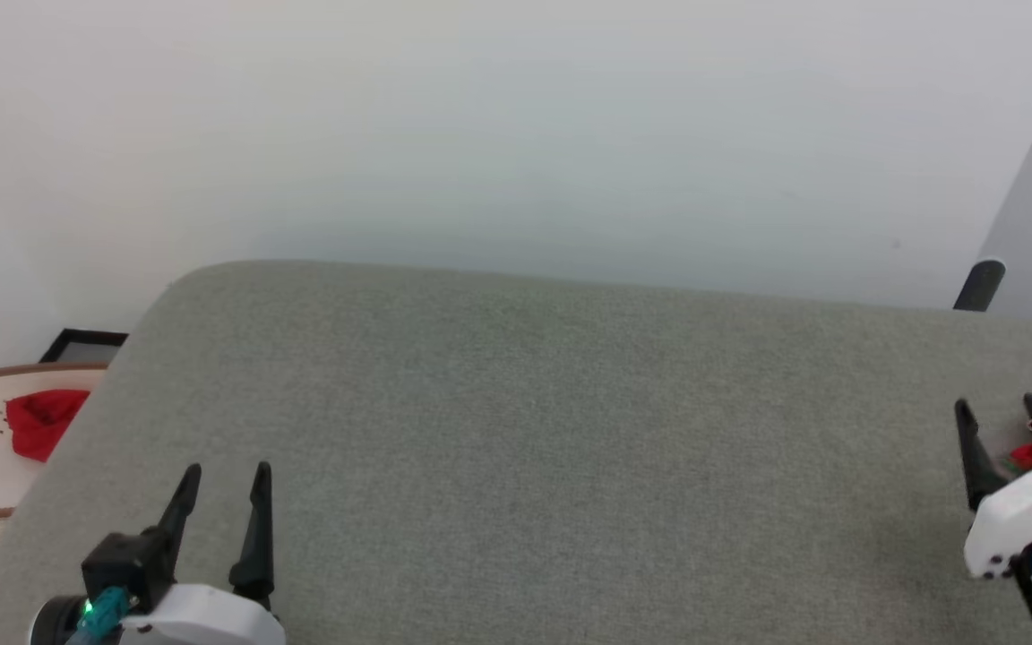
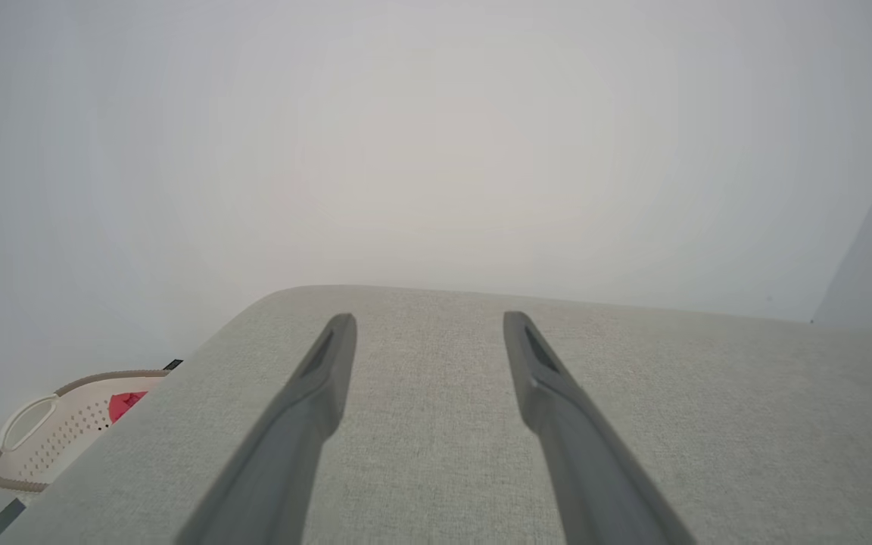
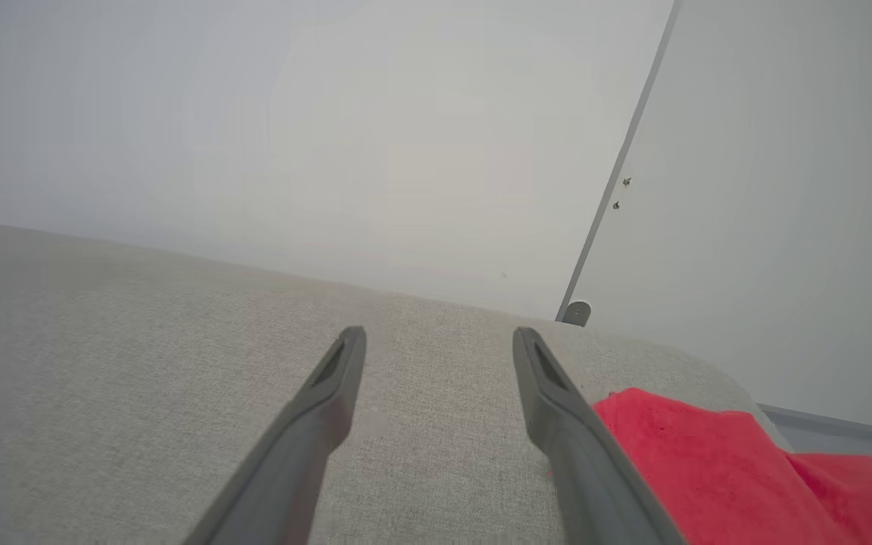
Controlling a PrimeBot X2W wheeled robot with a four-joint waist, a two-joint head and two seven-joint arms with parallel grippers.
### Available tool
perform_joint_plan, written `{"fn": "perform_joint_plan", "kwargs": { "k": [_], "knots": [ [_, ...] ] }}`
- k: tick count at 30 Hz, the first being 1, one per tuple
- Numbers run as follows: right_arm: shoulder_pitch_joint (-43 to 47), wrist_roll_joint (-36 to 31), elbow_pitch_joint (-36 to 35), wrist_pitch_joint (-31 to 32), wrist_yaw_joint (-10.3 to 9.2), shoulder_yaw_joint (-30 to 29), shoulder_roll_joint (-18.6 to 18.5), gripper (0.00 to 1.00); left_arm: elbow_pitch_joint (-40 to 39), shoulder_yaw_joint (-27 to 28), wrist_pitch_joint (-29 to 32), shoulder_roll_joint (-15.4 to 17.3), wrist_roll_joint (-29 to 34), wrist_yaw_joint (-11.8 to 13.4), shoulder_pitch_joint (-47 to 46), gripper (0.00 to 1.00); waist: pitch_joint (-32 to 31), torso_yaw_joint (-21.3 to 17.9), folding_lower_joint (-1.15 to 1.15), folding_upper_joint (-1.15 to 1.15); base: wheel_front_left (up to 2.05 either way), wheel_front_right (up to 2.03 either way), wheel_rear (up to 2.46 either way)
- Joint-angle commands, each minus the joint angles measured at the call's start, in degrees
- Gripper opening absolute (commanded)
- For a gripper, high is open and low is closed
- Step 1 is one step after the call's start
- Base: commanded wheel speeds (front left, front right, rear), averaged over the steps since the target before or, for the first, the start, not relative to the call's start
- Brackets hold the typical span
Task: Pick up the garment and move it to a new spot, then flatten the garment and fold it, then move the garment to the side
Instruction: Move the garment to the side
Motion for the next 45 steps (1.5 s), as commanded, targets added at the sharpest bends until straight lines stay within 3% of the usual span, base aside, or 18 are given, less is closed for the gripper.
{"fn": "perform_joint_plan", "kwargs": {
  "k": [1, 21, 45],
  "knots": [
    [1.57, -0.81, -0.95, -0.22, -0.08, -1.02, 0.56, 1.0, -0.34, 0.22, -0.02, 0.08, 0.42, -0.08, 0.9, 1.0, -0.7, 0.56, 0.0, 0.0, 0.0, 0.0, 0.0],
    [19.35, -7.5, -24.01, 8.26, -0.08, -9.13, 11.32, 1.0, -4.03, 0.7, -0.01, 0.12, 0.01, -0.1, 7.72, 1.0, -1.36, -0.14, 0.0, 0.0, 0.0, 0.0, 0.0],
    [30.24, -10.56, -40.33, 9.82, -0.08, -8.24, 15.11, 1.0, -0.94, -0.18, -0.01, 1.0, -3.24, -0.1, 7.44, 1.0, -1.46, -1.1, 0.0, 0.0, 0.0, 0.0, 0.0]
  ]
}}
